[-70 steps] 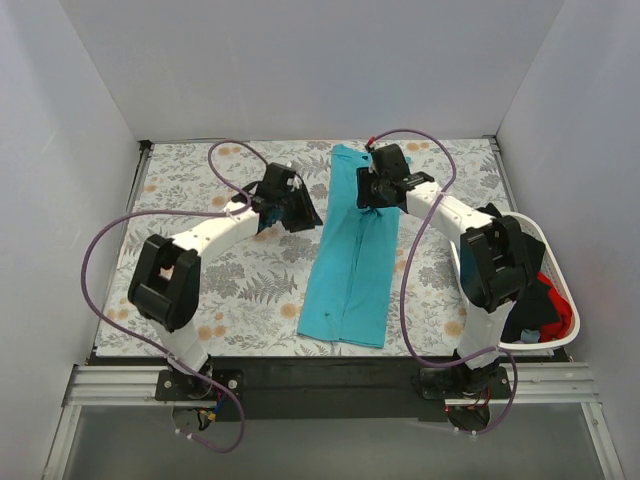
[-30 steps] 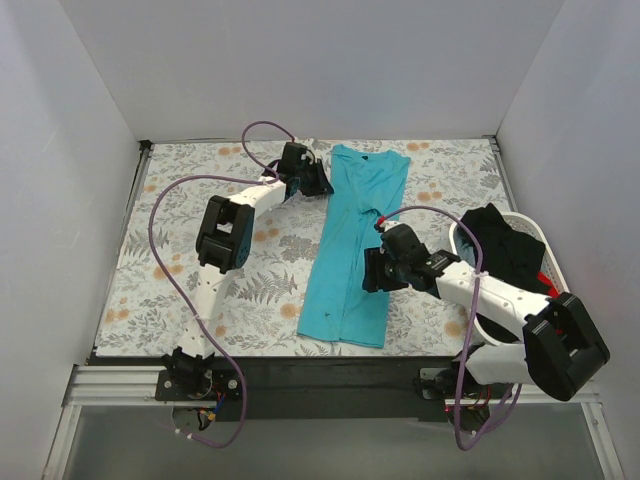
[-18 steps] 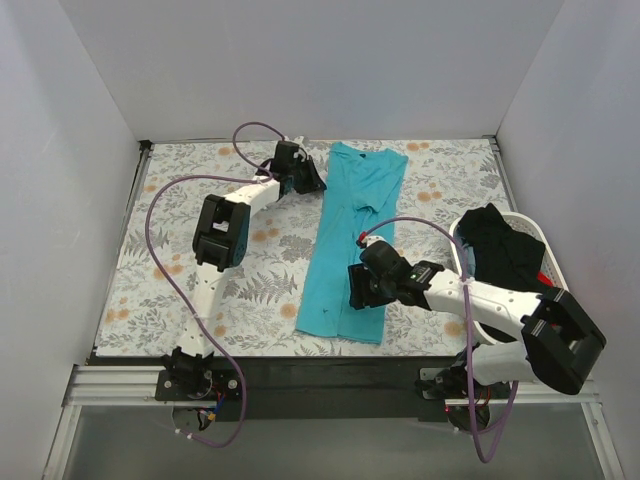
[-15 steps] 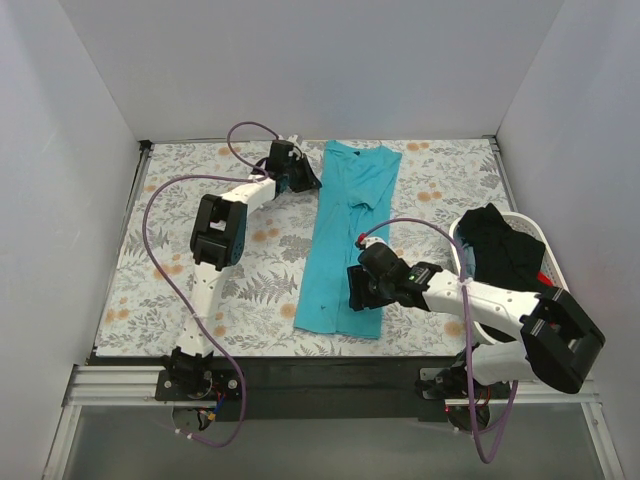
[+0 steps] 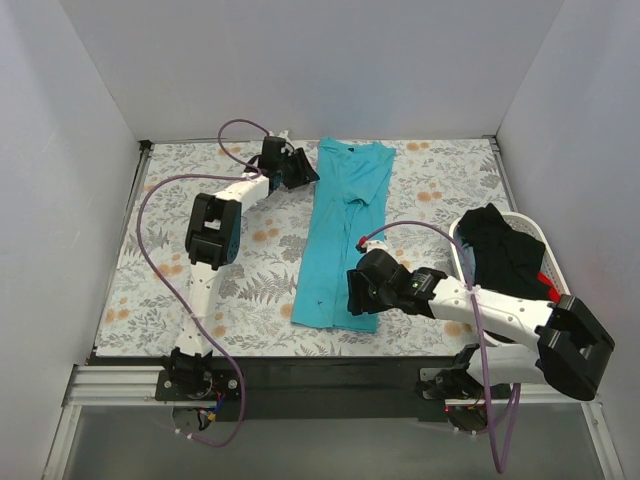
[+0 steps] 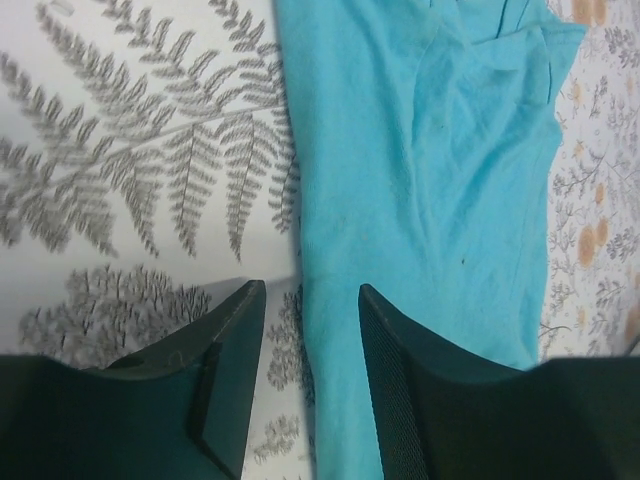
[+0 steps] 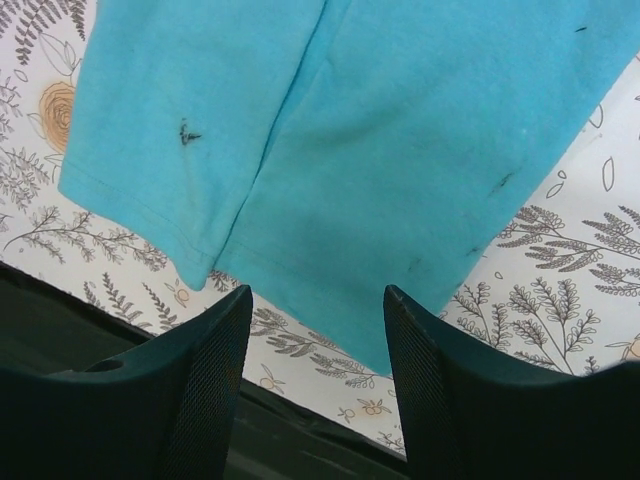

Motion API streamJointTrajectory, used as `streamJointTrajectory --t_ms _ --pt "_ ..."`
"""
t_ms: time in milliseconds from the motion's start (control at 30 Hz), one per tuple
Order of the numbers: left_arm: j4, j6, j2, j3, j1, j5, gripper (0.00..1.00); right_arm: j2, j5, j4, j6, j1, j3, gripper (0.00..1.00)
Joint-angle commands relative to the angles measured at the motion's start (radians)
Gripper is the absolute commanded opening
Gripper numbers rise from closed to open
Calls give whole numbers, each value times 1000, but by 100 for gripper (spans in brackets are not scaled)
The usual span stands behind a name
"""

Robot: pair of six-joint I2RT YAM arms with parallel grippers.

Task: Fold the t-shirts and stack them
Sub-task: Fold the tshirt

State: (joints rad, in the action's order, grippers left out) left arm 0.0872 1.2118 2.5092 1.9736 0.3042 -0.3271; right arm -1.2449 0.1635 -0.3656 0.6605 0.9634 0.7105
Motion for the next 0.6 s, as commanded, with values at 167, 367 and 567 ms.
streamJointTrajectory --t_ms 167,367,567 --pt "181 233 -494 -364 -14 166 32 106 53 -59 123 32 -41 53" --pt "242 313 -878 -892 44 238 29 315 65 -73 266 31 -180 53" --pt "302 298 -1174 -1191 96 186 32 386 41 -78 347 23 -270 56"
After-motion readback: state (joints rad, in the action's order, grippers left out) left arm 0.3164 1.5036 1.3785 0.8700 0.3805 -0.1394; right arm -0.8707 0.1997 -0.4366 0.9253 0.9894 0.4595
